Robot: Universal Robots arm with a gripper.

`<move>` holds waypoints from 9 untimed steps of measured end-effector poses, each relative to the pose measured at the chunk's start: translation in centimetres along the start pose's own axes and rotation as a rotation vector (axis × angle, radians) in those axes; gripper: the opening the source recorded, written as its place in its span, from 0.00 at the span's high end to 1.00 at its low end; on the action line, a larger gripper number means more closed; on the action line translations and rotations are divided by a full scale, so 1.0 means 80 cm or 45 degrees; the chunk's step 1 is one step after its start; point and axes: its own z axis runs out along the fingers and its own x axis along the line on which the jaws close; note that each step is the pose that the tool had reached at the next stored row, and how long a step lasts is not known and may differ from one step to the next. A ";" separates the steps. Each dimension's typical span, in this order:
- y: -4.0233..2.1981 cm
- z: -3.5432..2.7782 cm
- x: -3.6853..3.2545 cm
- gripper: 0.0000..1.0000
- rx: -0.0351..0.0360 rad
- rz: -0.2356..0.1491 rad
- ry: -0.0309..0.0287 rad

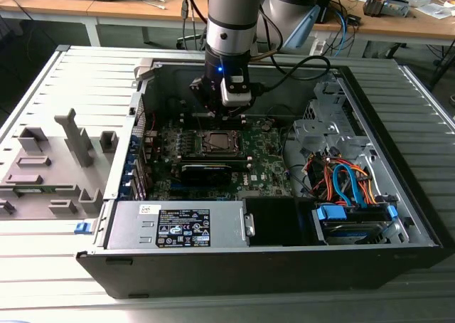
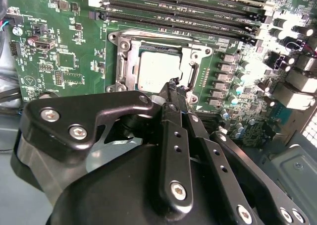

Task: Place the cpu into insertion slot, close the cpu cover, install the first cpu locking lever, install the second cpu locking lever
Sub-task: 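Install the first cpu locking lever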

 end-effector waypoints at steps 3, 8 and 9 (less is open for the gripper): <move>0.0000 0.0000 0.0000 0.89 0.0003 -0.006 -0.0002; 0.0000 0.0000 0.0000 0.89 0.0007 -0.019 -0.0005; 0.0000 0.0000 0.0000 0.89 0.0009 -0.022 -0.0005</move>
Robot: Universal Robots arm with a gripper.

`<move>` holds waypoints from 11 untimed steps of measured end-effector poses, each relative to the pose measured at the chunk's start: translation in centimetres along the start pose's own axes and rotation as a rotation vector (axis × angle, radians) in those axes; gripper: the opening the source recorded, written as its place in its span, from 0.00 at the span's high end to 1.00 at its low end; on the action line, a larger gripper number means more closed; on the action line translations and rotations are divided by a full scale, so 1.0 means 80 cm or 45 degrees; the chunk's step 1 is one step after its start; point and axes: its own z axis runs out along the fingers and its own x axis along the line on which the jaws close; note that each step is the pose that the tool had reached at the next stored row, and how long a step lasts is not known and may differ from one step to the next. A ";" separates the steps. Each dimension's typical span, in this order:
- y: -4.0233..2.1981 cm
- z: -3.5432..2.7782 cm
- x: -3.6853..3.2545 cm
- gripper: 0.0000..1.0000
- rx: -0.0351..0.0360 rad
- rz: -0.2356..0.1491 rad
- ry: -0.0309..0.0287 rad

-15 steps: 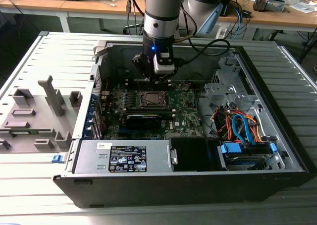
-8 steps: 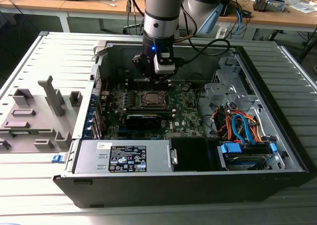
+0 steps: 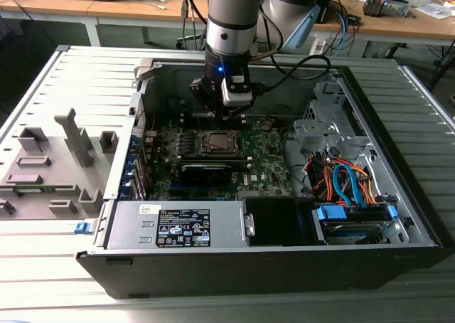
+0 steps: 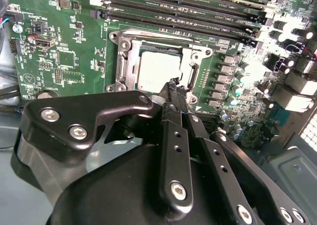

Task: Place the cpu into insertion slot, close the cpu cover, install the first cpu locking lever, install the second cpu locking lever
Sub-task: 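Install the first cpu locking lever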

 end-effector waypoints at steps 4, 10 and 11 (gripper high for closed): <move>0.0000 0.0000 0.0000 0.89 0.0003 -0.009 -0.0003; 0.0000 0.0000 0.0000 0.89 0.0010 -0.025 -0.0007; 0.0000 0.0000 0.0000 0.89 0.0010 -0.026 -0.0007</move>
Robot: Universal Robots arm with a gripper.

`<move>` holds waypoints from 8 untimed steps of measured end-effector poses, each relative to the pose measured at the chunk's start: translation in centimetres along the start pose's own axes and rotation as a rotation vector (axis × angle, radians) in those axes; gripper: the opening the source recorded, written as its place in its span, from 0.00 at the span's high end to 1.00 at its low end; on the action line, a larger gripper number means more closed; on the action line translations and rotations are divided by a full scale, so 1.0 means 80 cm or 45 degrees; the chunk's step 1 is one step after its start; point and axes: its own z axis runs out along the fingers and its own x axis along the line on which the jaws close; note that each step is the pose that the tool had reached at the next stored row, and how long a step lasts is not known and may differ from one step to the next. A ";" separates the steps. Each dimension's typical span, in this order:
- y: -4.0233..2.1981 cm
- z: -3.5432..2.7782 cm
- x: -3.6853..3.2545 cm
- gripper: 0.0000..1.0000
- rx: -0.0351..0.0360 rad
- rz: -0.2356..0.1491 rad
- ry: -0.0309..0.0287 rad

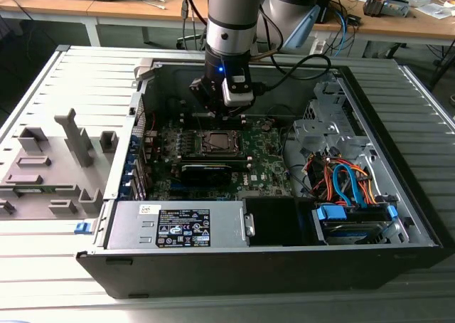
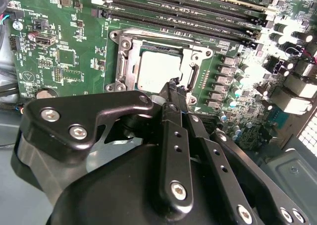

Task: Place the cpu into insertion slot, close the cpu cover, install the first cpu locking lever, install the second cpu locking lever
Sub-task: 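Install the first cpu locking lever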

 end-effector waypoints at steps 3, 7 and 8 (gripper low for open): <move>0.0000 0.0000 0.0000 0.89 0.0004 -0.010 -0.0003; 0.0000 0.0000 0.0000 0.89 0.0009 -0.022 -0.0006; 0.0000 0.0000 0.0000 0.89 0.0010 -0.024 -0.0007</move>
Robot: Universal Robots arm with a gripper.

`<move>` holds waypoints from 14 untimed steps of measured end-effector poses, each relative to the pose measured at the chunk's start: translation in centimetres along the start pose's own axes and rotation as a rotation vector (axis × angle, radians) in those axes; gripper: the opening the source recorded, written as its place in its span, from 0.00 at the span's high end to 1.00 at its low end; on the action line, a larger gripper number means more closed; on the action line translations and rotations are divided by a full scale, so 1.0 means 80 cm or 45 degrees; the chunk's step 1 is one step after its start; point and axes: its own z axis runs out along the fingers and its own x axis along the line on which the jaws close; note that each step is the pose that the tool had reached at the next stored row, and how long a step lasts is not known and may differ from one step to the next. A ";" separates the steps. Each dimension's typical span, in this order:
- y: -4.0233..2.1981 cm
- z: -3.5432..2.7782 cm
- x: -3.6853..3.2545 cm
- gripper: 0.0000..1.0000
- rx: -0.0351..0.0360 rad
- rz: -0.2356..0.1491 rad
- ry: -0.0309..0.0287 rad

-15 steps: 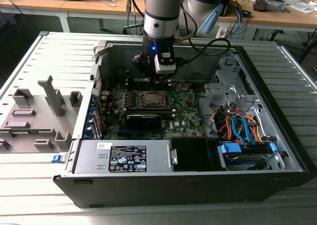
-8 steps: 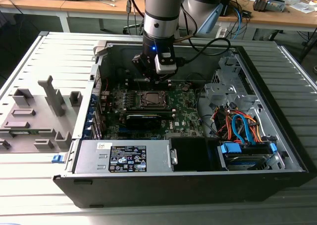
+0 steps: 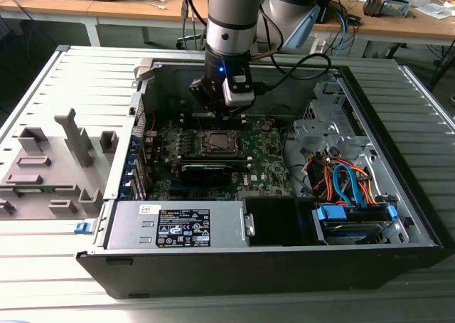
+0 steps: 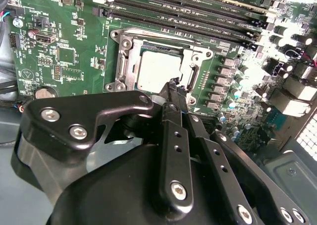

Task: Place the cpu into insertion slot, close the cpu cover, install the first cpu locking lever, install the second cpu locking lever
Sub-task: 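Install the first cpu locking lever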

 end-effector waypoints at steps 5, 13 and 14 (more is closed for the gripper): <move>0.0000 0.0000 0.0000 0.89 0.0005 -0.012 -0.0003; 0.0000 0.0000 0.0000 0.89 0.0013 -0.035 -0.0009; 0.0000 0.0000 0.0000 0.89 0.0015 -0.037 -0.0010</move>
